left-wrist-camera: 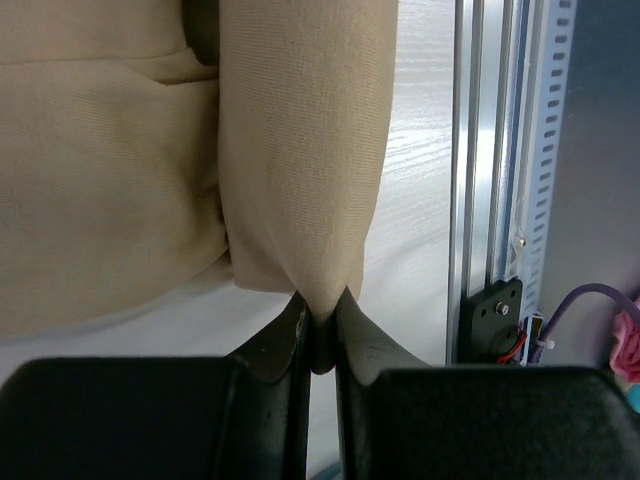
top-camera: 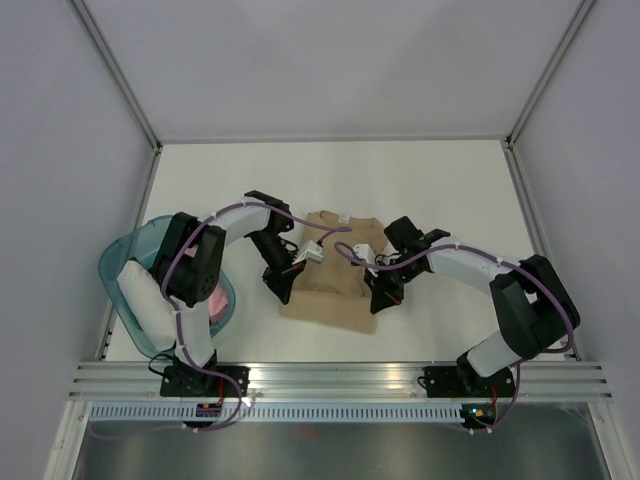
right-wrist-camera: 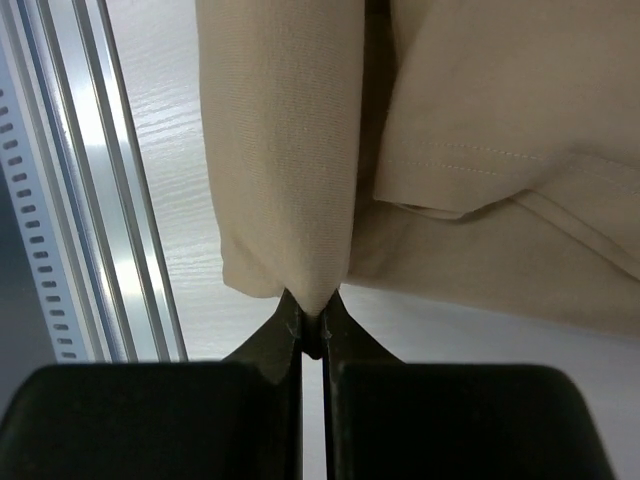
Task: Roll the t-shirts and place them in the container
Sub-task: Roll the tshirt
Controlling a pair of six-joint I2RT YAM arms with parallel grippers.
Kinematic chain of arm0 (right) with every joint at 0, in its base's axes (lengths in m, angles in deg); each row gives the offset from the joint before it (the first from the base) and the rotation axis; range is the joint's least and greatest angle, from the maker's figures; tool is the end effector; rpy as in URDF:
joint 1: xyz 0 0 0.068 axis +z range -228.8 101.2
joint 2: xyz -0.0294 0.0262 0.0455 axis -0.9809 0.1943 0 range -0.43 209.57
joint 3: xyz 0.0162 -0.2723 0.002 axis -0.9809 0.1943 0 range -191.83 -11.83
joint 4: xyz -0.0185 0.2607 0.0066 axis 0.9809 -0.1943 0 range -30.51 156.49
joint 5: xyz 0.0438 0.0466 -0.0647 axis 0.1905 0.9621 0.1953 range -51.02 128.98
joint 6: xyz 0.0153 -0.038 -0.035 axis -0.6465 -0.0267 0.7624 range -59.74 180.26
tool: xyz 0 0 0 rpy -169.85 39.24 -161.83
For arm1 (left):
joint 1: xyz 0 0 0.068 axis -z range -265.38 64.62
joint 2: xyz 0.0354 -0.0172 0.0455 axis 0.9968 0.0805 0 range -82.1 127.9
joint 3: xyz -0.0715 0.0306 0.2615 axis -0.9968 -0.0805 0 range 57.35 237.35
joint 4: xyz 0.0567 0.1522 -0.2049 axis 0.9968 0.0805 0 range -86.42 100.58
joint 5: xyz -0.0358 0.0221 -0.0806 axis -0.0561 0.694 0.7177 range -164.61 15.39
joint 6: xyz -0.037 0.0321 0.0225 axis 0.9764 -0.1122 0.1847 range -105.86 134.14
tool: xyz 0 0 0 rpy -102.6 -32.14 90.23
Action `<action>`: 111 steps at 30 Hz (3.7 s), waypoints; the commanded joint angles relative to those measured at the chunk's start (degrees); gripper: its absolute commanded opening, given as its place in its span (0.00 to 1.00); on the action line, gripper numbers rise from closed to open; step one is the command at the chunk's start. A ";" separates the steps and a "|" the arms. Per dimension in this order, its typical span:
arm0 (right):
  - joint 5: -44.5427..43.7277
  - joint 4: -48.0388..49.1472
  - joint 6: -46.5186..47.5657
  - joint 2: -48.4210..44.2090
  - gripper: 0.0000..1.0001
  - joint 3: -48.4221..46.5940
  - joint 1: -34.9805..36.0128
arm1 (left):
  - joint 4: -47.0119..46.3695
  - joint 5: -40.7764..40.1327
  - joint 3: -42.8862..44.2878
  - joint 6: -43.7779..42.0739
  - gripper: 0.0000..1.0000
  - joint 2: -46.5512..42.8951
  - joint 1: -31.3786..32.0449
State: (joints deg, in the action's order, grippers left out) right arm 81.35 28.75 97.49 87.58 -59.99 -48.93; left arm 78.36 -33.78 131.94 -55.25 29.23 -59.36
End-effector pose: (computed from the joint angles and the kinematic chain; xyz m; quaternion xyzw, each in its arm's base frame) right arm 0.2127 0.1498 0.1684 -0.5449 0.7509 0.3521 0.1237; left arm 0.2695 -0.1575 0.1671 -0.6372 -0.6677 0.3832 0.0360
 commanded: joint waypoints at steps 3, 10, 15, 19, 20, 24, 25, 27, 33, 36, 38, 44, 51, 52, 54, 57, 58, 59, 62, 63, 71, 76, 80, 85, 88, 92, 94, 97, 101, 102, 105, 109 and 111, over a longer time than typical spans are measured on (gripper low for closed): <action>1.93 -1.64 -0.93 6.02 0.00 -3.78 -1.21 | 3.00 3.72 3.37 2.67 0.15 3.19 -0.71; 0.61 0.11 -4.27 7.97 0.18 -4.58 -1.57 | -0.33 3.54 3.37 8.37 0.20 3.72 -1.94; 0.35 -0.14 -7.61 3.33 0.49 -5.97 -3.76 | -0.52 4.60 4.25 9.62 0.39 3.55 -2.03; 0.60 -1.20 -13.23 0.50 0.56 -8.53 -4.38 | -0.87 5.48 5.74 11.98 0.46 3.19 -2.11; 1.91 -1.29 -13.85 0.06 0.57 -8.35 -4.64 | -0.95 5.83 6.01 12.51 0.46 3.28 -2.29; 3.42 0.54 -18.85 -3.70 0.63 -6.34 -4.64 | -2.71 6.01 6.36 15.50 0.46 2.58 -2.73; 1.68 1.25 -21.91 -4.68 0.64 -5.63 -4.64 | -2.97 5.57 6.10 16.90 0.46 2.23 -2.64; -0.26 2.84 -24.92 -7.49 0.63 -6.15 -4.73 | -5.34 4.78 5.75 19.45 0.46 1.79 -2.64; -14.05 13.71 -31.97 -25.55 0.64 -1.42 -2.98 | -15.95 -3.65 9.08 34.30 0.46 -9.09 -2.64; -24.49 18.90 -25.91 -34.44 0.67 4.72 1.76 | -20.80 -8.14 11.89 37.22 0.47 -17.18 -2.64; -31.52 20.33 -22.22 -36.32 0.66 6.41 7.47 | -25.29 -9.02 10.59 35.12 0.49 -21.22 -2.20; -49.12 14.63 -19.13 -31.16 0.63 5.80 23.36 | -37.67 -21.93 -15.83 16.85 0.50 -41.15 7.63; -63.65 12.33 -20.00 -23.49 0.63 10.01 50.02 | -53.68 -26.60 -46.43 4.36 0.62 -63.15 16.08; -64.07 13.38 -20.88 -23.41 0.63 10.89 50.81 | -54.12 -26.51 -47.94 3.56 0.62 -64.73 16.51; -65.30 15.58 -20.98 -22.80 0.64 12.21 51.95 | -56.57 -27.21 -51.71 2.42 0.62 -65.53 17.04; -67.68 14.62 -21.15 -20.16 0.64 12.83 52.13 | -59.66 -25.73 -55.07 1.80 0.63 -66.59 17.57; -67.42 14.62 -20.89 -19.55 0.64 13.26 52.22 | -59.93 -25.11 -55.42 1.62 0.62 -66.50 17.83; -66.81 14.71 -20.54 -18.93 0.64 13.70 52.22 | -60.10 -24.67 -55.69 1.53 0.63 -66.68 18.10; -65.58 18.30 -19.75 -18.05 0.64 15.99 52.14 | -60.54 -23.09 -57.27 0.22 0.62 -67.38 19.07; -65.40 19.62 -19.57 -17.52 0.65 16.78 52.13 | -60.81 -22.91 -58.40 -1.18 0.62 -67.99 19.07; -66.27 23.49 -21.41 -12.07 0.64 17.22 52.13 | -67.74 -25.01 -58.59 0.73 0.62 -61.42 19.07; -66.81 23.67 -21.68 -10.84 0.61 17.05 50.74 | -72.40 -28.80 -57.01 1.27 0.59 -52.72 19.07; -64.71 22.89 -20.98 -12.15 0.21 17.31 48.10 | -73.20 -28.97 -56.49 1.62 0.44 -50.16 19.07; -58.29 20.95 -18.87 -18.91 0.00 17.05 40.73 | -68.30 -29.94 -53.68 3.29 0.11 -49.10 18.98; -53.02 18.76 -16.32 -24.53 0.00 15.64 36.07 | -60.06 -27.23 -48.76 7.24 0.02 -47.88 17.93; -42.66 13.68 -11.58 -27.79 0.00 14.50 31.40 | -49.58 -20.82 -39.82 9.44 0.02 -44.63 14.94; -34.40 11.03 -9.20 -27.89 0.00 13.63 29.03 | -40.04 -14.58 -35.67 8.92 0.02 -40.68 11.78; -27.02 5.14 -6.23 -25.79 0.00 10.38 26.83 | -30.17 -7.11 -27.06 6.99 0.02 -33.06 6.69; -15.27 -1.00 -1.12 -23.24 0.00 5.11 23.14 | -14.36 -2.70 -19.58 -0.55 0.02 -26.96 2.99; -13.38 -2.33 0.02 -22.36 0.00 4.05 21.83 | -11.88 -2.52 -18.78 -1.71 0.02 -26.26 2.90; -6.18 -7.00 2.58 -18.49 0.00 -0.61 17.69 | -3.35 -1.12 -15.62 -5.67 0.02 -23.80 2.28; 1.48 -4.29 0.22 -15.94 0.00 -1.85 14.79 | 3.26 2.31 -10.35 -6.47 0.02 -20.02 0.97; 3.32 -2.88 -2.07 -15.67 0.00 -1.59 12.86 | 3.26 4.15 -8.94 -5.68 0.02 -18.35 -0.18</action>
State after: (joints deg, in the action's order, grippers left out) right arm 74.57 26.26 96.27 71.30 -60.01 -33.85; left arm 73.90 -36.14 119.28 -56.86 9.15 -58.03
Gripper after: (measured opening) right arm 0.015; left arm 0.055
